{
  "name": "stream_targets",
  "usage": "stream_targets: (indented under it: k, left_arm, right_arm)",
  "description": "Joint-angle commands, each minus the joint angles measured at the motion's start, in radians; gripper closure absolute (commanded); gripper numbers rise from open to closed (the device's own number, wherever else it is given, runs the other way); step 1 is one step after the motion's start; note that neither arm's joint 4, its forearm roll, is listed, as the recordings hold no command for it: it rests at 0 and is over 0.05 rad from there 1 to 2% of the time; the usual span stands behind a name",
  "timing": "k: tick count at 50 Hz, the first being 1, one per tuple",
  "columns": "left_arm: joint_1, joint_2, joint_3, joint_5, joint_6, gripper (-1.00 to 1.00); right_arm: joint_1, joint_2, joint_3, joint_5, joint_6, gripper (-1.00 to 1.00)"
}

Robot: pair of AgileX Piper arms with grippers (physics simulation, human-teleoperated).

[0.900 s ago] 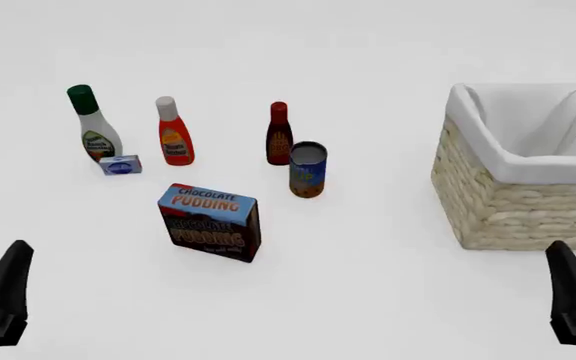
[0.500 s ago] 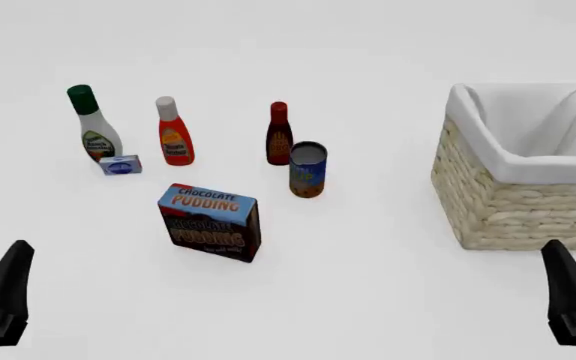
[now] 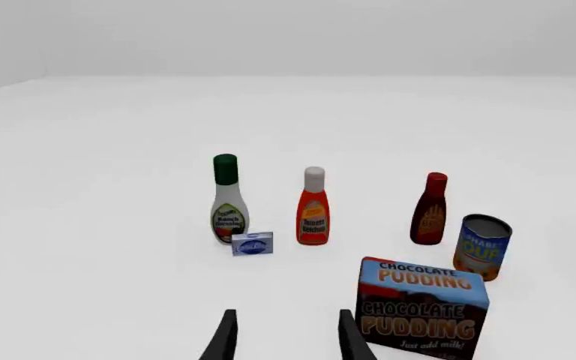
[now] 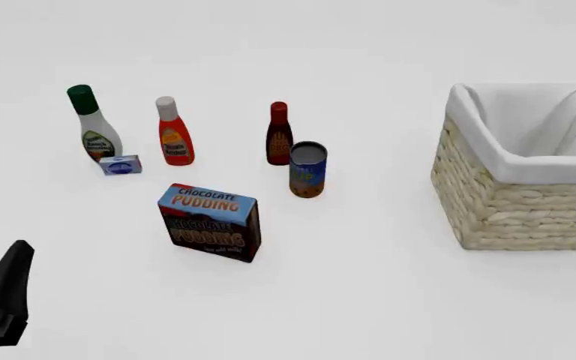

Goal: Pick the bbq sauce and place it in the basket.

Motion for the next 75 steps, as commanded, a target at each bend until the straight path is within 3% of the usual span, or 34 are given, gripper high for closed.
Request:
stream_targets:
  k: [1, 3, 5, 10, 20, 24, 26, 32, 35, 39, 44, 51, 75]
  left_arm:
    - [0.000, 0.000, 0.000, 0.000, 0.000, -1.00]
    - [0.000, 0.000, 0.000, 0.000, 0.000, -1.00]
    - [0.000, 0.000, 0.000, 0.000, 0.000, -1.00]
    - [0.000, 0.000, 0.000, 0.000, 0.000, -1.00]
    - [0.000, 0.000, 0.000, 0.000, 0.000, -1.00]
    - [0.000, 0.000, 0.000, 0.000, 0.000, -1.00]
    - [0.000, 0.000, 0.000, 0.000, 0.000, -1.00]
    - [0.000, 0.000, 0.000, 0.000, 0.000, -1.00]
    - [0.000, 0.000, 0.000, 0.000, 0.000, -1.00]
    - [0.000, 0.000, 0.000, 0.000, 0.000, -1.00]
    - [0.000, 0.000, 0.000, 0.000, 0.000, -1.00]
    - [0.000, 0.000, 0.000, 0.000, 0.000, -1.00]
    - [0.000, 0.000, 0.000, 0.000, 0.000, -1.00]
  right_arm:
    - [0.005, 0.136, -0.163, 0.033, -0.069, -1.00]
    - [-0.022, 0.196, -0.208, 0.044, -0.012, -1.00]
    - [-0.022, 0.244, -0.244, 0.058, -0.045, -1.00]
    - [-0.025, 0.327, -0.329, 0.095, -0.033, -1.00]
    - [0.037, 0.539, -0.541, 0.197, -0.070, -1.00]
    - [0.049, 0.592, -0.587, 0.196, -0.057, -1.00]
    - [0.049, 0.625, -0.604, 0.193, -0.085, -1.00]
    - [0.081, 0.761, -0.691, 0.199, -0.086, -1.00]
    - [0.098, 0.805, -0.731, 0.216, -0.065, -1.00]
    - [0.123, 0.882, -0.786, 0.206, -0.114, -1.00]
    - [0.154, 0.956, -0.840, 0.198, -0.095, -1.00]
    - [0.202, 1.084, -0.938, 0.203, -0.111, -1.00]
    - [0.324, 1.408, -1.355, 0.400, -0.024, -1.00]
